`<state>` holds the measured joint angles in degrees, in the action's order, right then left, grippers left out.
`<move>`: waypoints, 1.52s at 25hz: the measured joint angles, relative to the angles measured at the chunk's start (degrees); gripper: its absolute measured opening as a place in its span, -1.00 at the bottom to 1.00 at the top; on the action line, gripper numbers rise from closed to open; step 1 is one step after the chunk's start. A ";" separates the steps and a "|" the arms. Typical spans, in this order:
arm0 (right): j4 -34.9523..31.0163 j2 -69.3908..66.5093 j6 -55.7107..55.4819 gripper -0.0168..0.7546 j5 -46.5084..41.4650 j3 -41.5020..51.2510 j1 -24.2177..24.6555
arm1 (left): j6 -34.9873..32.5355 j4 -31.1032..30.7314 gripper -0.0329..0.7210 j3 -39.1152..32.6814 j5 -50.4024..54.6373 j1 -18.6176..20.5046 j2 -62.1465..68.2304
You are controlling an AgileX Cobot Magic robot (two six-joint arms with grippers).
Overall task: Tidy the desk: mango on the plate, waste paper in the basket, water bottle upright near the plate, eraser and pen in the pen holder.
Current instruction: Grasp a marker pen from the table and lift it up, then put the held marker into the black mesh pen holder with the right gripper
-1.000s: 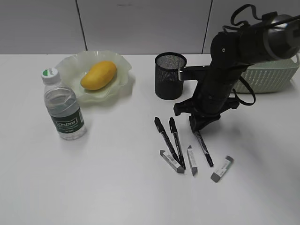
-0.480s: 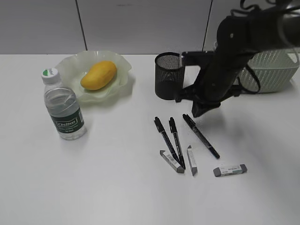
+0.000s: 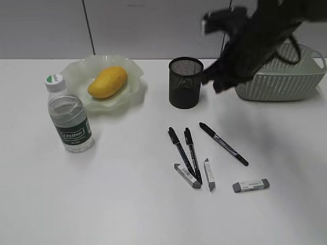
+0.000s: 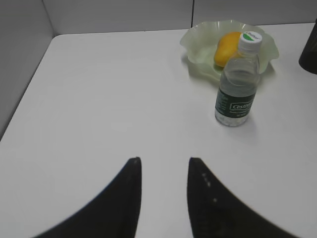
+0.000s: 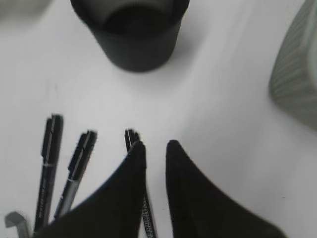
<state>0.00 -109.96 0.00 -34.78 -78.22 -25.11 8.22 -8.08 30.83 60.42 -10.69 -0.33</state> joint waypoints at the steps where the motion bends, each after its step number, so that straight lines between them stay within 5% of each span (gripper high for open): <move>1: -0.58 -2.93 0.81 -0.30 -0.91 0.06 0.00 | 0.00 0.00 -0.29 0.00 0.00 0.00 0.00; 3: -2.80 -7.51 2.08 0.05 -2.00 0.45 0.00 | 0.00 0.00 -0.29 0.00 0.00 0.00 0.00; 6: -5.68 -11.26 4.20 0.17 -2.85 0.42 -0.25 | 0.00 0.00 -0.29 0.00 0.00 0.00 0.00; 10: -6.52 -13.33 4.84 -0.06 -2.93 0.42 -0.38 | 0.00 0.00 -0.29 0.00 0.00 0.00 0.00; 14: -6.80 -13.45 4.95 -0.70 -2.89 0.42 -0.38 | 0.00 0.00 -0.29 0.00 0.00 0.00 0.00; 21: -9.52 -2.96 5.07 -0.69 2.91 3.53 -0.42 | 0.00 0.00 -0.29 0.00 0.00 0.00 0.00; 24: -9.85 11.36 5.07 -0.69 18.14 11.68 -0.48 | 0.00 0.00 -0.29 0.00 0.00 0.00 0.00; 28: -9.98 17.99 4.06 -0.69 60.56 27.33 -0.48 | 0.00 0.00 -0.29 0.00 0.00 0.00 0.00; 30: -7.32 12.81 0.56 -0.69 74.96 29.46 -0.43 | 0.00 0.00 -0.29 0.00 0.00 0.00 0.00; 33: -1.30 3.40 -2.83 -0.69 86.26 26.36 -0.43 | 0.00 0.00 -0.29 0.00 0.00 0.00 0.00; 38: 0.76 -6.57 -5.53 -0.69 88.67 16.84 -0.43 | 0.00 0.00 -0.29 0.00 0.00 0.00 0.00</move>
<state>0.76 -116.53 -5.53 53.89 -61.39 -25.54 8.22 -8.08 30.83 60.42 -10.69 -0.33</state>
